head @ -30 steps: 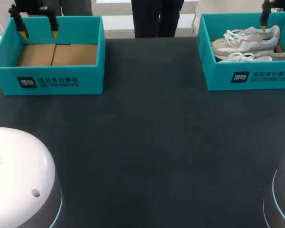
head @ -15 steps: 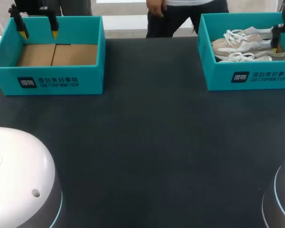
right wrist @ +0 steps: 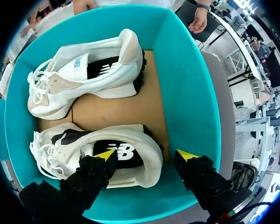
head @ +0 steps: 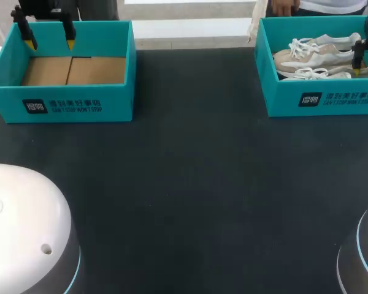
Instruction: Take the shoe out of the shoebox, open the shoe tongue, remove and reinsert the insole, then place the shoe into the shoebox
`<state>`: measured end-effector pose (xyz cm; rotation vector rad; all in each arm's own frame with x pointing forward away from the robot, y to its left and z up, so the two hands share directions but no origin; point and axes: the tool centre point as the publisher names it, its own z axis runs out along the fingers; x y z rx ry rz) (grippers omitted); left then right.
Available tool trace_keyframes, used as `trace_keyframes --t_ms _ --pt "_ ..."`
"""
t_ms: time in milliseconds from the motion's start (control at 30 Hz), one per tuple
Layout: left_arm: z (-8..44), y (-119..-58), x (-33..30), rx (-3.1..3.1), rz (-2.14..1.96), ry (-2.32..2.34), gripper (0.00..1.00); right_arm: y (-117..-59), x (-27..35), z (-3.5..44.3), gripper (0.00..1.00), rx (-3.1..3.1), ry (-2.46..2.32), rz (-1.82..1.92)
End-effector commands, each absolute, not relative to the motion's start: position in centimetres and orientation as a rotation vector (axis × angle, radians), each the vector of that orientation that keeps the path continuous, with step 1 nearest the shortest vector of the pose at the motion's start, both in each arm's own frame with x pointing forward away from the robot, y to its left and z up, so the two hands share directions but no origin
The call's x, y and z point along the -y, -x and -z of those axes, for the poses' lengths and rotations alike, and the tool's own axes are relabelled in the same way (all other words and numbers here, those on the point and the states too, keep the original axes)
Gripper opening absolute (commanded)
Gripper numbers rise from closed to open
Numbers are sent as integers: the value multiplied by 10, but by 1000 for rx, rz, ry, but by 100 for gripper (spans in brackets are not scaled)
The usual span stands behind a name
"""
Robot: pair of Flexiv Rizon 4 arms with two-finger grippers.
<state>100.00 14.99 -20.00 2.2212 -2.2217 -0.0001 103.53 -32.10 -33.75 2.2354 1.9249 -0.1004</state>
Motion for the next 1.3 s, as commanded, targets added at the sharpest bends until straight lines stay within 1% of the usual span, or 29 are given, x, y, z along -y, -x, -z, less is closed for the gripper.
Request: trace_keyframes --t_ms 33,67,133,167,200,233,267,500,700,1133,1300 --pt "200 -1000 -150 2222 0 -2221 100 -1037 325 352 73 -1920 -2247 95" --pt "200 -1000 -150 2222 0 -2221 100 -1036 324 353 69 -1923 -2246 100" --pt "200 -1000 -150 2222 0 -2221 100 -1035 324 359 48 -1928 -2239 121" --pt "200 -1000 -150 2222 0 -2221 100 -1035 324 361 47 -1926 -2237 129" --pt "200 -1000 -150 2222 0 -2221 100 -1035 325 363 40 -1928 -2236 133" --pt "200 -1000 -150 2222 0 -2221 100 -1035 325 365 17 -1923 -2237 147" --pt "200 -1000 -150 2222 0 -2221 100 -1035 325 365 0 -1922 -2238 149" --pt "200 -1000 -150 2222 0 -2221 100 -1031 332 366 0 -1890 -2250 191" --pt "200 -1000 -150 2222 0 -2221 100 -1028 339 345 0 -1835 -2278 206" --pt "200 -1000 -150 2222 0 -2221 100 -1023 338 241 0 -1704 -2286 123" --pt "200 -1000 -150 2222 0 -2221 100 -1019 332 210 0 -1677 -2279 126"
